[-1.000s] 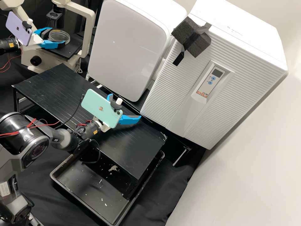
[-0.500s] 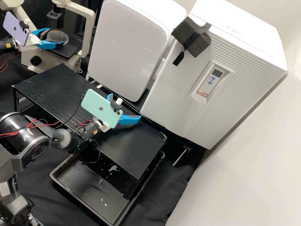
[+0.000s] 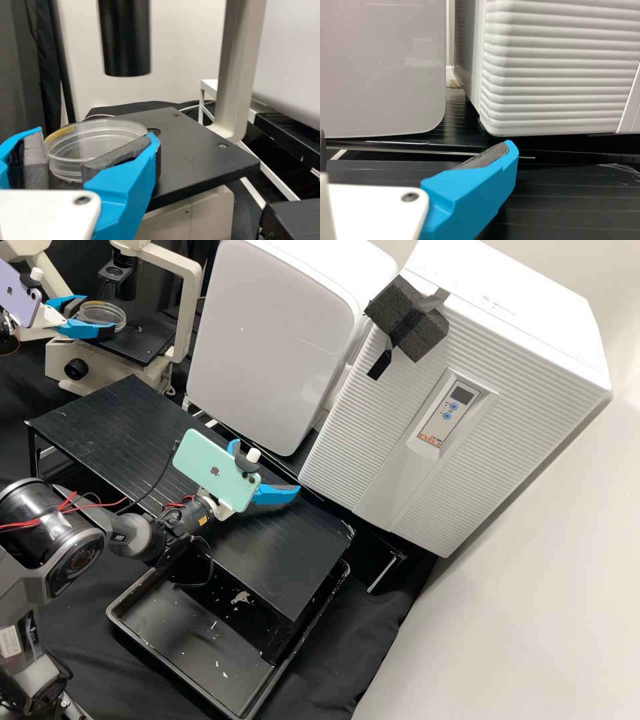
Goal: Place the petri dish on the bench
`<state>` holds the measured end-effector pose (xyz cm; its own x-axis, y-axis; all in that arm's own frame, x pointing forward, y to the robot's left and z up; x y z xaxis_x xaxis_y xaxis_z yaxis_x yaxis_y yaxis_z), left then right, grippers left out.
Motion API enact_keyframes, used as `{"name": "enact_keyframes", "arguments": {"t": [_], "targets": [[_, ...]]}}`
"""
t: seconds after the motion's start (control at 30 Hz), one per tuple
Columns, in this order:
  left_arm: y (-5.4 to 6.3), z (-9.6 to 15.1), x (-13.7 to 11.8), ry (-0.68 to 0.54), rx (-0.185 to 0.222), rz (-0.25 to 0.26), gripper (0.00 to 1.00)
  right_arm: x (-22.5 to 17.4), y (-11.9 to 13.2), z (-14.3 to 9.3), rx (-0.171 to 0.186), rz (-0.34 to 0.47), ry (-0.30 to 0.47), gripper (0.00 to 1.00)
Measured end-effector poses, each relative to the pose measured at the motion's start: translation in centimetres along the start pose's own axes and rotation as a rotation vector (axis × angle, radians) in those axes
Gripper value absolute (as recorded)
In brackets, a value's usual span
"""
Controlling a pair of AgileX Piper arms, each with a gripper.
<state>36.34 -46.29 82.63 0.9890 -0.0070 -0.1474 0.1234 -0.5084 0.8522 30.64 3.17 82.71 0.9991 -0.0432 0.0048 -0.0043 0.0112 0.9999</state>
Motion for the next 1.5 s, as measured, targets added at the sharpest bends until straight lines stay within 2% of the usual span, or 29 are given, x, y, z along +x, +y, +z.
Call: {"name": "enact_keyframes", "arguments": {"t": [0.2,0.43,0.67,0.77,0.87,1.4,1.5], "targets": [[0.3,0.0,-0.4,-0.005,0.003,0.004,0.00,0.0,0.0,0.0,0.000,0.000,0.000,1.00],[-0.2,1.1,-0.3,-0.055,0.014,-0.020,0.00,0.0,0.0,0.0,0.000,0.000,0.000,1.00],[-1.4,4.5,-0.5,-0.208,0.020,-0.064,0.00,0.0,0.0,0.0,0.000,0.000,0.000,1.00],[-2.1,6.3,-1.0,-0.298,0.059,-0.079,0.00,0.0,0.0,0.0,0.000,0.000,0.000,1.00],[-2.5,7.5,-1.2,-0.343,0.080,-0.091,0.00,0.0,0.0,0.0,0.000,0.000,0.000,1.00],[-2.3,6.9,-1.1,-0.314,0.084,-0.077,0.00,0.0,0.0,0.0,0.000,0.000,0.000,1.00],[-2.6,6.8,-1.3,-0.314,0.080,-0.083,0.00,0.0,0.0,0.0,0.000,0.000,0.000,1.00]]}}
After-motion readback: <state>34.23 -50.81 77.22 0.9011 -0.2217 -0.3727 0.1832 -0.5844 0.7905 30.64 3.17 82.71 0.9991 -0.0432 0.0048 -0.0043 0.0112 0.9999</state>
